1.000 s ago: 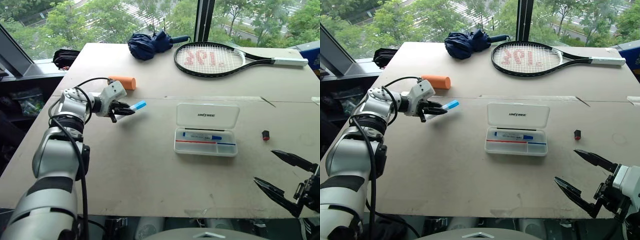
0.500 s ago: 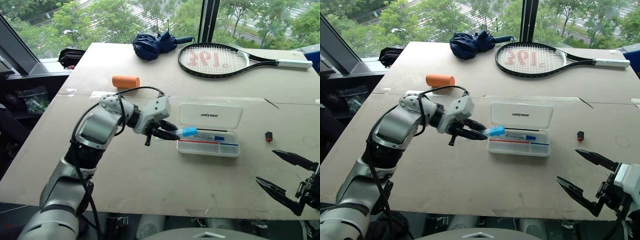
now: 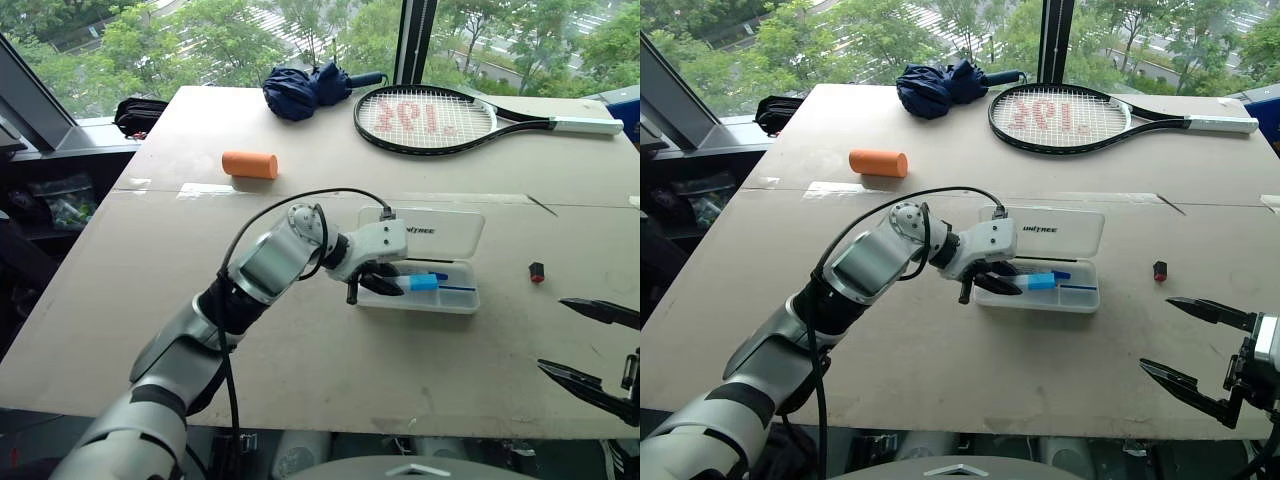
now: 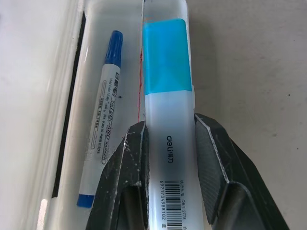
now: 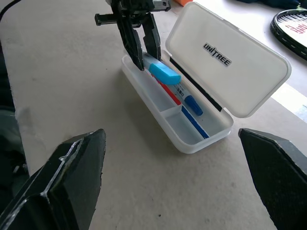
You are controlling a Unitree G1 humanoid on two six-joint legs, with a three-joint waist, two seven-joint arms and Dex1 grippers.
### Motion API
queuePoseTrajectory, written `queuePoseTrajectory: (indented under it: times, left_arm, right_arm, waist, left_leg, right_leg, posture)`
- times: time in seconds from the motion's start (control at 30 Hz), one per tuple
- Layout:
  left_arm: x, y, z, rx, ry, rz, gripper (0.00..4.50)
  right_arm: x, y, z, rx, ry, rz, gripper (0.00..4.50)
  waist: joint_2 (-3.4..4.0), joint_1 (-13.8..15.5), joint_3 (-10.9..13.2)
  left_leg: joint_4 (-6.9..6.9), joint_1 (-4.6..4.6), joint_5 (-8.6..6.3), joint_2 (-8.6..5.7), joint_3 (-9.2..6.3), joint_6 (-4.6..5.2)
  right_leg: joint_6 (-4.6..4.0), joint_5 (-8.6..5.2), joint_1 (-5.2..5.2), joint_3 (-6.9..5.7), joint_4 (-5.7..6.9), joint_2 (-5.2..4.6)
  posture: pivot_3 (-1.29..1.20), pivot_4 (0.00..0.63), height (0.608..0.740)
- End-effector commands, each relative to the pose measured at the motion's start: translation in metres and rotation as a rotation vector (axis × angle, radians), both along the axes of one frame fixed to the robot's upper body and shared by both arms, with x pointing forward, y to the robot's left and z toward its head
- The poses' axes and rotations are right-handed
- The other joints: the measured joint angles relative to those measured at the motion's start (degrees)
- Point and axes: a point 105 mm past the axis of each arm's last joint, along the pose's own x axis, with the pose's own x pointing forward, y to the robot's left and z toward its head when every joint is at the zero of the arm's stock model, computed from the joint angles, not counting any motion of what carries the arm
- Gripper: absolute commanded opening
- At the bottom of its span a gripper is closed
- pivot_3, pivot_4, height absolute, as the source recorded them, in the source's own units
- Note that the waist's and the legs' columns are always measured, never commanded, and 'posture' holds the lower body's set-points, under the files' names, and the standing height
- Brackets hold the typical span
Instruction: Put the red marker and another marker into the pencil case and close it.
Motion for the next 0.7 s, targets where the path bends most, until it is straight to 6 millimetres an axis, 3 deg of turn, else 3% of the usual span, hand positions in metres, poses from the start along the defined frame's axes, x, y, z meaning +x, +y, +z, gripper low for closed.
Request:
queuePoseTrajectory:
  times: [0.03,0.37,0.63,0.7]
  left_arm:
    - [0.000,-0.005,0.008,0.011,-0.048,-0.031,0.73]
    - [-0.002,-0.008,0.003,0.056,-0.064,-0.045,0.73]
    - [0.000,-0.004,0.010,0.020,-0.068,-0.030,4.44]
    - [-0.002,0.004,0.021,-0.029,-0.049,-0.025,4.44]
  right_arm:
    - [0.001,-0.005,0.011,-0.024,-0.020,0.027,4.50]
    - [0.002,-0.001,0.012,-0.025,-0.019,0.043,4.50]
    - [0.002,-0.001,0.012,-0.022,-0.012,0.015,4.50]
    - [0.008,-0.004,0.012,-0.020,-0.014,-0.034,4.50]
  waist:
    - [0.02,0.0,0.0]
    - [0.03,0.1,0.0]
    - [0.04,0.1,0.0]
    - [0.05,0.0,0.0]
  left_leg:
    - [0.00,0.00,0.00,0.00,0.01,0.00]
    - [0.03,-0.03,0.00,0.00,0.01,0.00]
    - [0.03,-0.03,0.00,0.00,0.00,0.00]
    - [0.03,-0.03,0.00,0.01,-0.02,0.00]
  right_leg:
    - [0.00,0.00,0.00,0.01,0.00,0.00]
    - [0.00,0.00,0.00,0.02,-0.01,-0.02]
    - [0.00,0.00,0.00,0.02,-0.01,-0.02]
    - [0.00,0.00,0.00,-0.01,-0.01,-0.02]
  posture:
    - [0.00,0.150,0.730]
    - [0.00,0.150,0.730]
    - [0.00,0.150,0.730]
    - [0.00,0.150,0.730]
